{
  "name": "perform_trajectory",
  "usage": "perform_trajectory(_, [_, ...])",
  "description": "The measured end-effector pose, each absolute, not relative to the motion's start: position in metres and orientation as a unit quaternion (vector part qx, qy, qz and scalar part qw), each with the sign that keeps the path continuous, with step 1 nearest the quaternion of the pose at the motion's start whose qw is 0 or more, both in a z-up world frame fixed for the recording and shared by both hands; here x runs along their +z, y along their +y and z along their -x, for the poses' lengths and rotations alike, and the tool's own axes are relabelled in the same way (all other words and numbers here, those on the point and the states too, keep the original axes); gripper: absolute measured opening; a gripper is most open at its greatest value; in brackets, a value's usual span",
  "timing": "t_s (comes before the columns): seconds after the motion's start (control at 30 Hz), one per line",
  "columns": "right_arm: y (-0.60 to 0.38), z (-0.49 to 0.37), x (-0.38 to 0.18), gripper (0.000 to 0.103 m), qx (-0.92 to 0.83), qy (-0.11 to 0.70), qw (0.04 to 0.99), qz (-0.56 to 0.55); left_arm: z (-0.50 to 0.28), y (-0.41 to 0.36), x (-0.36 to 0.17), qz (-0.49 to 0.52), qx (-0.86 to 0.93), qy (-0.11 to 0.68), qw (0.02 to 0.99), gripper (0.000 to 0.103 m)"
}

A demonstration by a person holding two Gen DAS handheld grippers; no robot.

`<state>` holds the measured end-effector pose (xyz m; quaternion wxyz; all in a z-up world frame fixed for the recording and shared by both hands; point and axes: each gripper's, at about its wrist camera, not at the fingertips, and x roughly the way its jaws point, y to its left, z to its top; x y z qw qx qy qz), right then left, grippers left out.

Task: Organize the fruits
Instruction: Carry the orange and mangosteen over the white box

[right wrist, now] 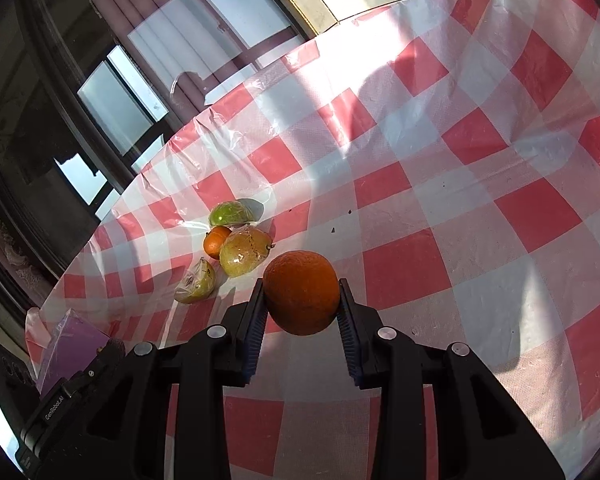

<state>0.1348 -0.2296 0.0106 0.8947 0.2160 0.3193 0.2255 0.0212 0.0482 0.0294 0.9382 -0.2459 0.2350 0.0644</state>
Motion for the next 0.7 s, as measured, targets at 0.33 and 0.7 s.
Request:
perform_trajectory(0.33, [-0.224, -0.079, 0.023, 0.035, 0.233, 0.283, 0.904, -0.219, 0.063, 0.013, 0.089, 0.187, 0.031, 0.165, 0.968, 0.041])
perform_trajectory(0.7, [-0.088, 0.05, 0.092, 0.035, 0.414, 0.24, 0.869, -0.127, 0.2, 0.095, 0.162, 0.163, 0.13, 0.064, 0.976, 0.041])
